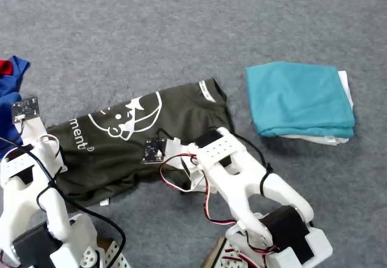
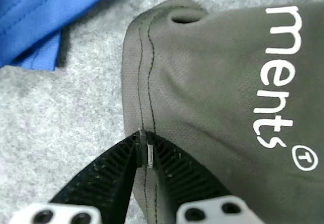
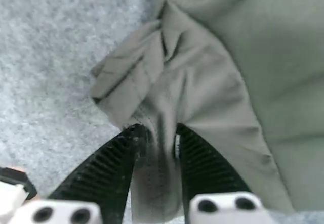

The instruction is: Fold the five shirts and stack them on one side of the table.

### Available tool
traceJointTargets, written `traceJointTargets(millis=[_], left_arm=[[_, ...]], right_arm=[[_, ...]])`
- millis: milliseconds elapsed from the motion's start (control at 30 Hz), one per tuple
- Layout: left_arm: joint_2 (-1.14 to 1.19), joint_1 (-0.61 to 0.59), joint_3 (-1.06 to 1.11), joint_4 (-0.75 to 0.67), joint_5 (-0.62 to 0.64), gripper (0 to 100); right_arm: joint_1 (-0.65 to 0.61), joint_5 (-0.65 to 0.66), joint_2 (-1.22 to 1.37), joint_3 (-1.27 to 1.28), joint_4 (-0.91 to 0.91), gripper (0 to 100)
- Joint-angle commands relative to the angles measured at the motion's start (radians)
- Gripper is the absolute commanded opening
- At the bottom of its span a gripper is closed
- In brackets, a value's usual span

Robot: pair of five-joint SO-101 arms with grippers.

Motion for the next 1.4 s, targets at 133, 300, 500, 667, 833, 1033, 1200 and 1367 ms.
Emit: traceJointTargets(millis=[133,300,500,667,833,1033,1200,1367], left_arm=[[-0.028,0.005,-0.005,-0.014,-0.008,2],[-0.028,0.005,-0.006,-0.014,-0.008,2],[-0.028,0.005,-0.008,-0.014,-0.008,2],[-0.028,0.006,-0.008,-0.014,-0.008,2],[-0.028,0.006,-0.008,-0.014,-0.008,2],[-0.028,0.006,-0.008,-0.014,-0.008,2],[-0.028,0.008,-0.008,-0.014,-0.008,2],[-0.028,0.008,-0.008,-0.014,-0.008,2]], right_arm=[[0.05,-0.043,0.068,-0.01,-0.005,0.3],[0.081,-0.043,0.065,-0.105,0.044,0.3],[0.09,-0.037,0.143,-0.453,0.249,0.3],[0.15,-0.035,0.384,-0.865,0.425,0.3],[0.159,0.037,0.639,-1.288,0.577,0.3],[0.147,0.114,0.908,-1.764,0.746,0.3],[0.124,0.219,1.066,-1.922,0.743,0.4],[0.102,0.278,1.135,-2.051,0.741,2.2]])
